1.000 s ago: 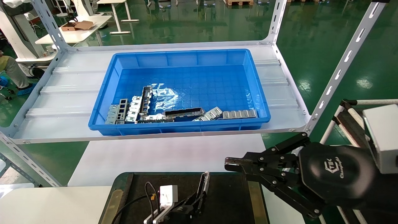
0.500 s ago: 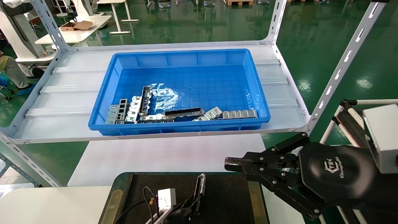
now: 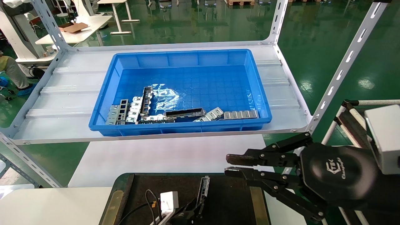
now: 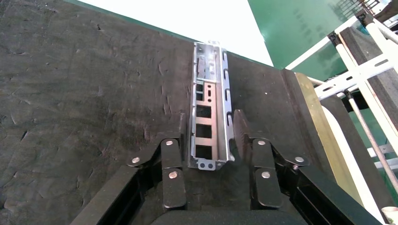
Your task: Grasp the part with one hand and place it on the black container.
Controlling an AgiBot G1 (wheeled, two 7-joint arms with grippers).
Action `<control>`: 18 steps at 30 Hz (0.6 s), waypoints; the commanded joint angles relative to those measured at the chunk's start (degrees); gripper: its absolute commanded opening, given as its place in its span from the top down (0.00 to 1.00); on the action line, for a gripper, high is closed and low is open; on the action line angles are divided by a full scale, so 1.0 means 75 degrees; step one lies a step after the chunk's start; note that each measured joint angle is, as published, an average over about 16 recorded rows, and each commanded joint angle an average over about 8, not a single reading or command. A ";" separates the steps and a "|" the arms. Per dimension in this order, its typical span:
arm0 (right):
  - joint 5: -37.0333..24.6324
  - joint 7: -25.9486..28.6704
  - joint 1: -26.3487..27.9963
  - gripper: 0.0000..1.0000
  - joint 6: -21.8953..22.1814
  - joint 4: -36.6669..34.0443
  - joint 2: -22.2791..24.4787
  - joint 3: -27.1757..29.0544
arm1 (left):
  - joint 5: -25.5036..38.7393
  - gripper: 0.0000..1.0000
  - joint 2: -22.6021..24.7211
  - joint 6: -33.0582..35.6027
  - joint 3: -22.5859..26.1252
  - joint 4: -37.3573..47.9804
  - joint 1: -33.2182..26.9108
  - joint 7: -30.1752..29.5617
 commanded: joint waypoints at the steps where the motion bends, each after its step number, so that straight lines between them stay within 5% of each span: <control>1: 0.0000 0.0000 0.0000 0.00 0.0000 0.0000 0.0000 0.0000 | 0.0029 0.00 0.0017 0.0010 -0.0024 0.0005 0.0019 -0.0009; 18: 0.0002 -0.0001 0.0001 0.00 0.0001 0.0000 0.0001 -0.0002 | 0.0406 0.00 -0.0682 0.1118 -0.0130 -0.0580 -0.0064 0.0124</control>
